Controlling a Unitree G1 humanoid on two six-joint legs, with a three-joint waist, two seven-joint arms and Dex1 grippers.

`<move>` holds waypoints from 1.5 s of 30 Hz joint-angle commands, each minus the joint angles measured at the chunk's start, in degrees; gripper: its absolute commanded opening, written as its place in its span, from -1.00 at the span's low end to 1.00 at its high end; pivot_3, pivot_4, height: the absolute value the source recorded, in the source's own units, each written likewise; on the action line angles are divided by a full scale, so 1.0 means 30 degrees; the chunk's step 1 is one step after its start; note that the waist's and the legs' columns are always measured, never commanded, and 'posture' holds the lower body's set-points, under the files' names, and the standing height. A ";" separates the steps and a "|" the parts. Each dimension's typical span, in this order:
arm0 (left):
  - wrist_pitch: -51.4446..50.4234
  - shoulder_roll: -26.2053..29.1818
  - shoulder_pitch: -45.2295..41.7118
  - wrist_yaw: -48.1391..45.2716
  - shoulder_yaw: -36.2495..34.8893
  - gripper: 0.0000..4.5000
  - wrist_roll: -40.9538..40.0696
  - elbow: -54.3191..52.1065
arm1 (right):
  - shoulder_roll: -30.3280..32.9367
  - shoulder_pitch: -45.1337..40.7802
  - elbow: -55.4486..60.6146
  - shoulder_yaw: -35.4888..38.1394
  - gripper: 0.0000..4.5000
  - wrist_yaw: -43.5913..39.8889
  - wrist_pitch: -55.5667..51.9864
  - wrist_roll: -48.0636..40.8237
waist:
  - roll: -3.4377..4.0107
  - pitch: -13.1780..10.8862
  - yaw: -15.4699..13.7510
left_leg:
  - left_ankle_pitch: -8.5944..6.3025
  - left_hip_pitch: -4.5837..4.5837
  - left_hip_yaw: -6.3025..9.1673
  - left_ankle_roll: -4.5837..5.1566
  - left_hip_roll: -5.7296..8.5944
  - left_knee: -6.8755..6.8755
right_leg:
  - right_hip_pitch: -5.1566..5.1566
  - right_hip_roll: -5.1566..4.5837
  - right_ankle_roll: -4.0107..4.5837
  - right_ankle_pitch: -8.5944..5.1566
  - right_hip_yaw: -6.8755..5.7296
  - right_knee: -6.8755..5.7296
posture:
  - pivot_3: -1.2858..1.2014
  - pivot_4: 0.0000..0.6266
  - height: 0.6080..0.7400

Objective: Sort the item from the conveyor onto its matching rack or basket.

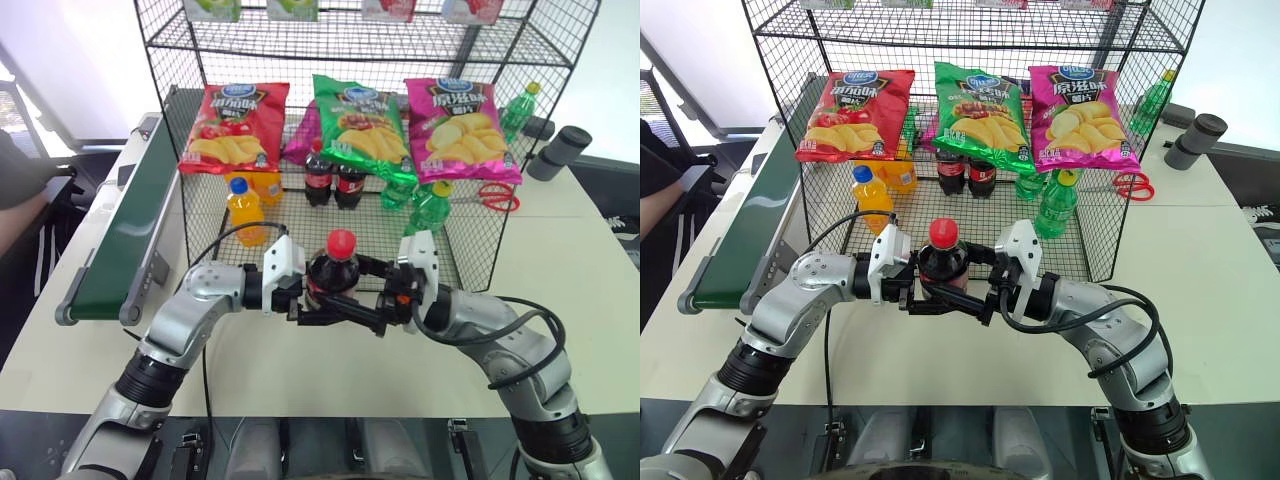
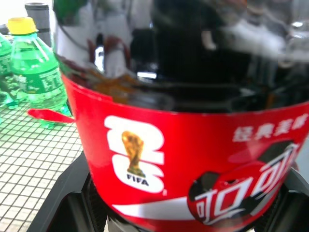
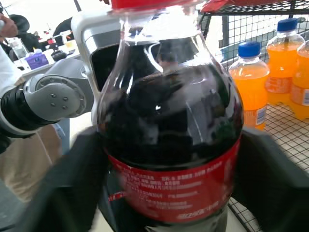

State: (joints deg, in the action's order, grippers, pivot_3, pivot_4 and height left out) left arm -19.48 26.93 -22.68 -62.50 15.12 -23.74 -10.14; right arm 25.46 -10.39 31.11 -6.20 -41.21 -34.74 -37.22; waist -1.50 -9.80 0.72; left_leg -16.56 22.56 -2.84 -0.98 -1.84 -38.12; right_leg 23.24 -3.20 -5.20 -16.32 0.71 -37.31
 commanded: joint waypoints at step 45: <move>-0.0503 0.1612 0.5401 0.4755 -0.5295 1.00 0.0218 -0.1972 | -0.7489 -0.7984 -2.1850 0.1700 0.78 0.6899 1.5532 0.9728 | 0.0016 -0.0009 0.0182 | 0.0005 -0.0015 -0.0043 -0.0017 -0.0002 0.0011 | 0.0034 -0.0102 0.0002 0.0000 0.0015 -0.0064 | 0.03 -0.52 1.00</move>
State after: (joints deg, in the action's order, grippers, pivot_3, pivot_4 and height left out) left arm -21.00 31.84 -6.41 -48.32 -0.50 -22.03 -13.87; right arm 3.42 -32.60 -35.74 -1.86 -19.79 9.74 -7.16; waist -1.45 -9.83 1.26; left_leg -16.55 22.52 -2.97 -1.03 -1.85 -38.09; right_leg 23.34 -3.50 -5.19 -16.32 0.76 -37.50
